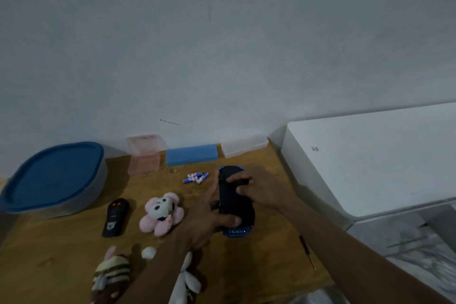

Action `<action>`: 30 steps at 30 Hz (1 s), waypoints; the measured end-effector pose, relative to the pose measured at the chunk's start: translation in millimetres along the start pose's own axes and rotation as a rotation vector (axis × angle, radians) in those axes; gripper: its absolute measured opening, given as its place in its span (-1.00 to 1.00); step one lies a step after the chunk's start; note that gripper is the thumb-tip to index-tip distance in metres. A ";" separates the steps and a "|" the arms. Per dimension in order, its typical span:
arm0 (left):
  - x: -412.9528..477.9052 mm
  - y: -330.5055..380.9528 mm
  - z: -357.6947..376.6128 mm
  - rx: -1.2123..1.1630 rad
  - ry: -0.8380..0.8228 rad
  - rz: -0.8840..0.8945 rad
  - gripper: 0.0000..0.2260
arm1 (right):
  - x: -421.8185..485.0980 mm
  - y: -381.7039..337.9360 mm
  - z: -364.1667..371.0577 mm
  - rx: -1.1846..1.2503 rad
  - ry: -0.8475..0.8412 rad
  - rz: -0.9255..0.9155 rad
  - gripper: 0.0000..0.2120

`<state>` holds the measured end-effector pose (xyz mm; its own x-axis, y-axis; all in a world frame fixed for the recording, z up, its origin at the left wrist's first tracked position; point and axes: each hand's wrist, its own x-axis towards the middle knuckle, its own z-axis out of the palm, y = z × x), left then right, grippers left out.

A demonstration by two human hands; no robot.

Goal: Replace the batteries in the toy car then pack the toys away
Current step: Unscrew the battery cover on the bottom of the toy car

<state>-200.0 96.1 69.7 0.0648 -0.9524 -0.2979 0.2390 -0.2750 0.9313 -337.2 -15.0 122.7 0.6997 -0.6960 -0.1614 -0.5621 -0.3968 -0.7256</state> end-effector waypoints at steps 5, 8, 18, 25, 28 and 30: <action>1.7 -6.1 3.0 0.018 -0.010 0.041 0.07 | -4.2 1.3 -1.0 0.036 0.022 0.022 -0.73; 3.3 -14.1 2.7 0.048 -0.013 0.059 0.09 | -8.3 2.7 0.0 0.045 0.028 0.017 -0.75; 2.8 -24.0 4.8 0.080 0.017 0.019 0.09 | -14.3 1.4 1.2 -0.054 0.064 -0.035 -0.75; 3.0 -23.0 7.4 0.039 0.027 -0.001 0.09 | -18.4 0.5 -4.5 -0.149 0.082 -0.048 -0.70; 2.8 -22.1 8.0 0.026 0.017 -0.011 0.09 | -19.4 4.9 -8.6 -0.133 0.096 -0.053 -0.73; 1.6 -20.8 9.6 0.037 0.008 -0.009 0.08 | -20.3 7.9 -10.9 -0.118 0.092 -0.051 -0.77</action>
<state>-214.3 99.0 51.9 0.0707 -0.9487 -0.3082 0.2041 -0.2887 0.9354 -360.6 -10.5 127.5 0.6881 -0.7230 -0.0607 -0.5789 -0.4967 -0.6467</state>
